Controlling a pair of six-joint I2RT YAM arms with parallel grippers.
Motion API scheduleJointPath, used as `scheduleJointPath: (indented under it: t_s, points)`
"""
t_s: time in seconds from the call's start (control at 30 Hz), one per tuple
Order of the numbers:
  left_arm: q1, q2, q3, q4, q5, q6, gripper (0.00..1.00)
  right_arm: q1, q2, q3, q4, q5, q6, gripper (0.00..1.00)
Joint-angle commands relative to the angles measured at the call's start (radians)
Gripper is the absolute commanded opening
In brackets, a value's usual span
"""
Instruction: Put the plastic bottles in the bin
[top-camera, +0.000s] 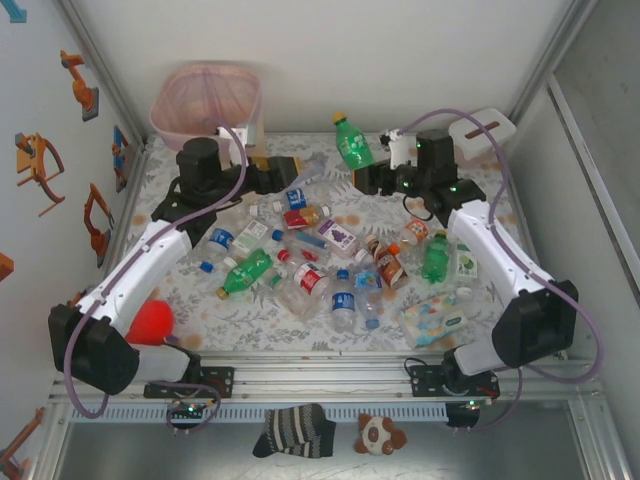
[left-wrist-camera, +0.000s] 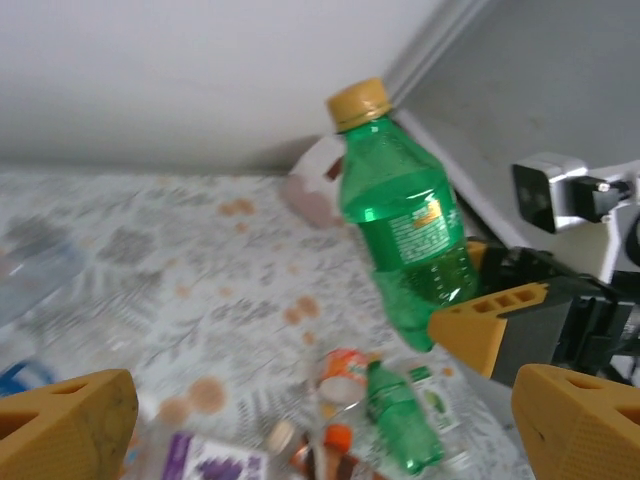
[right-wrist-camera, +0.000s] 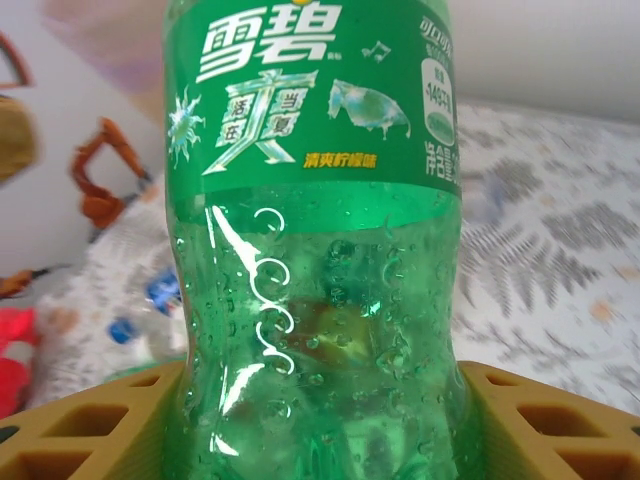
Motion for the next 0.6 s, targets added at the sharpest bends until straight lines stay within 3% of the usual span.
scheduleJointPath:
  t_s: [0.0,0.2,0.57]
  points:
    - [-0.049,0.017,0.035,0.230,0.089,-0.006,0.97,0.015,-0.075,-0.007,0.106,-0.118,0.057,0.56]
    - [-0.119,0.051,0.091,0.391,0.184,0.023,0.97,0.047,-0.152,0.016,0.176,-0.193,0.102,0.56]
    - [-0.194,0.108,0.203,0.538,0.322,-0.011,0.97,0.132,-0.249,0.064,0.230,-0.268,0.120,0.54]
